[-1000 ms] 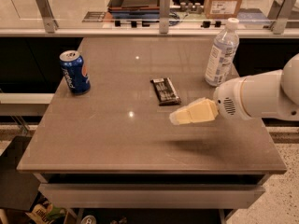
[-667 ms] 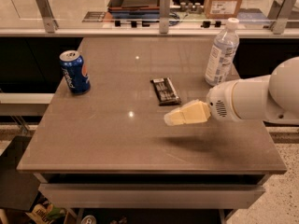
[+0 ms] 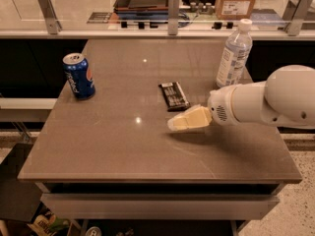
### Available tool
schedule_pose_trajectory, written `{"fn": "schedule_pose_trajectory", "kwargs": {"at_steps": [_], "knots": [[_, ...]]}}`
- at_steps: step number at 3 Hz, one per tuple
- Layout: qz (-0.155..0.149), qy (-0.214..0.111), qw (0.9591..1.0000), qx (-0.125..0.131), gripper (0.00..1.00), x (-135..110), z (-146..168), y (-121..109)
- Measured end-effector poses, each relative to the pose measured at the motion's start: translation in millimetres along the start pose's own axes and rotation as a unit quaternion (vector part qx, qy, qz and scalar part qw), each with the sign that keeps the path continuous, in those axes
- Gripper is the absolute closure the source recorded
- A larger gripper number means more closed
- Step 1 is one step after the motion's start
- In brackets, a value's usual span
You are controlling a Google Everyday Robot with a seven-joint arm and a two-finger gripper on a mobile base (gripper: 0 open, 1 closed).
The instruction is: Pick rxbar chocolate
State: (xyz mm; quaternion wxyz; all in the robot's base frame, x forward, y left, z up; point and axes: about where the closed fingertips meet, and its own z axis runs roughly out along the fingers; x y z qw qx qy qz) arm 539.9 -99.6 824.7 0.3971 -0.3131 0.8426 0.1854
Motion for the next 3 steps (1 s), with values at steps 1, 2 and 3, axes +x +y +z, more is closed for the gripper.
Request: {"fn": "schedule_pose_trajectory", "kwargs": {"at_steps": [1, 2, 3], "knots": [[-0.015, -0.001, 0.9998, -0.01, 0.0, 3, 20, -7], [-0.019, -0.001, 0.9998, -0.01, 0.0, 2, 22, -7], [-0.045, -0.019, 0.9988, -0.002, 0.0, -14, 33, -12]]}}
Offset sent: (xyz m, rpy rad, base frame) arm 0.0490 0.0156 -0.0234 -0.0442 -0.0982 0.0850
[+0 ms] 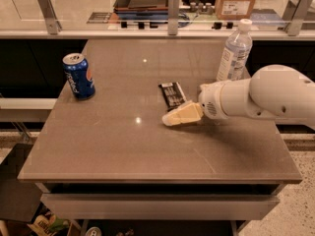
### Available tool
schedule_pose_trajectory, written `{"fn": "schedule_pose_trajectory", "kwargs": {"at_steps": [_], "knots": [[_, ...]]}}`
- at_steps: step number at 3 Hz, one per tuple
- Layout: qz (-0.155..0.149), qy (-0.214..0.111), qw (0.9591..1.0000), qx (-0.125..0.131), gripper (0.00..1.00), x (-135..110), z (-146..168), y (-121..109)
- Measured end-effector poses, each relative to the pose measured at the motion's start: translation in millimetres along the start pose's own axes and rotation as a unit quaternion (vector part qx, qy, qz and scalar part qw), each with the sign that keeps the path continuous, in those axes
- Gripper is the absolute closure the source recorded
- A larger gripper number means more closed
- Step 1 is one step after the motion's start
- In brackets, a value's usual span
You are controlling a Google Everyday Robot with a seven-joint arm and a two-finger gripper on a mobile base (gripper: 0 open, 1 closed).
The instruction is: Pick rxbar chocolate
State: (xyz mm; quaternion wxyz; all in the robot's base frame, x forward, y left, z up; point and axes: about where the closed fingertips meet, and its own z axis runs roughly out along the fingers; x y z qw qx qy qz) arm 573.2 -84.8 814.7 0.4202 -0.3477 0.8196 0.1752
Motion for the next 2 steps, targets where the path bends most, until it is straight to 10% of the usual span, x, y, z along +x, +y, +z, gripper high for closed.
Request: {"fn": "schedule_pose_trajectory", "kwargs": {"at_steps": [2], "knots": [[-0.045, -0.021, 0.9987, 0.008, 0.0, -21.8, 14.2, -3.5]]}}
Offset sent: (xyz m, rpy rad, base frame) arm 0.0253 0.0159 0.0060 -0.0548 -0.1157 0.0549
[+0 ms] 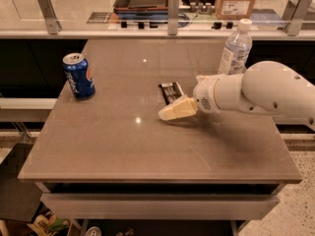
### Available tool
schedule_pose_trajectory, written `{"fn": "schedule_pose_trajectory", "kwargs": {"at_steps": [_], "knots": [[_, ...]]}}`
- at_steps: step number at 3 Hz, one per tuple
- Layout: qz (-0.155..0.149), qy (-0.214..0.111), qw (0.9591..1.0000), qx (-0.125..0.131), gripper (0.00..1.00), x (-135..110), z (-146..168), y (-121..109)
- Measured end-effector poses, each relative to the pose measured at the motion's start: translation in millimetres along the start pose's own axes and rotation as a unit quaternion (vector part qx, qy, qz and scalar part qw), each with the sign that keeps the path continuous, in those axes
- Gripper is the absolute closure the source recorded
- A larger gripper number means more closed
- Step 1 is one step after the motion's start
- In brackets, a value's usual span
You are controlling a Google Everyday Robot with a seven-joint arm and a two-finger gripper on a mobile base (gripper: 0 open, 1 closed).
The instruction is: Pick rxbar chocolate
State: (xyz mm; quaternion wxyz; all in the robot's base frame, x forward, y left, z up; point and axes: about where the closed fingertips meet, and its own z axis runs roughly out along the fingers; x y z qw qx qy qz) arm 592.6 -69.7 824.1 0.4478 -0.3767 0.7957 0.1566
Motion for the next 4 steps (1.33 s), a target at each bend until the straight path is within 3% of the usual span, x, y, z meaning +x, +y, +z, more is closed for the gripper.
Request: {"fn": "schedule_pose_trajectory", "kwargs": {"at_steps": [1, 2, 4], "knots": [[-0.006, 0.009, 0.9999, -0.005, 0.0, 2.3, 4.1, 1.1], [-0.001, 0.016, 0.9998, -0.012, 0.16, 5.2, 6.8, 2.9], [0.016, 0.034, 0.9992, -0.014, 0.63, 7.6, 7.8, 3.8]]}}
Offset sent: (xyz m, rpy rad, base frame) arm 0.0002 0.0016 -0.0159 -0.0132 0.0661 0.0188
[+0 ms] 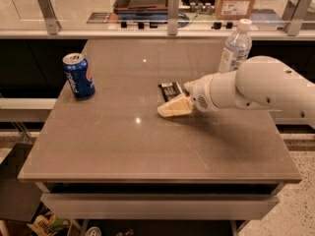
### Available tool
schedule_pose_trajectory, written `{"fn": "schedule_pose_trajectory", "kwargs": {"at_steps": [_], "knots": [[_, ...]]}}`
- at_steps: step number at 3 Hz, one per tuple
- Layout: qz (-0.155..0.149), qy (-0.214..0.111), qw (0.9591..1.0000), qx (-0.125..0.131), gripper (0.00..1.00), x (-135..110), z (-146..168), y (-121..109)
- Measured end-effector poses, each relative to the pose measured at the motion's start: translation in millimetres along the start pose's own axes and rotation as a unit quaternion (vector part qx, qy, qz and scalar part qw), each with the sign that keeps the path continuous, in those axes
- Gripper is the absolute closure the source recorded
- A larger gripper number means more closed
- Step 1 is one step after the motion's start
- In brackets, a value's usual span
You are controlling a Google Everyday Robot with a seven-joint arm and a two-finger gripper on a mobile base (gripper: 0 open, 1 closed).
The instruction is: Pick rxbar chocolate
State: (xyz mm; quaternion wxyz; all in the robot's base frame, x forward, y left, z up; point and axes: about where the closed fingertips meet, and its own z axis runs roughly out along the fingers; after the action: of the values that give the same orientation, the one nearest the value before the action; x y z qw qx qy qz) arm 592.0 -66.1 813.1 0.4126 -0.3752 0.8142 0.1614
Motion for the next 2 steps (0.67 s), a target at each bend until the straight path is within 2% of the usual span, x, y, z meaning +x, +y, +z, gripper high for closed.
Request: {"fn": "schedule_pose_trajectory", "kwargs": {"at_steps": [1, 2], "knots": [[0.0, 0.0, 1.0, 0.0, 0.87, -2.3, -1.8, -0.1], [0.0, 0.0, 1.0, 0.0, 1.0, -4.6, -3.5, -0.2]]}}
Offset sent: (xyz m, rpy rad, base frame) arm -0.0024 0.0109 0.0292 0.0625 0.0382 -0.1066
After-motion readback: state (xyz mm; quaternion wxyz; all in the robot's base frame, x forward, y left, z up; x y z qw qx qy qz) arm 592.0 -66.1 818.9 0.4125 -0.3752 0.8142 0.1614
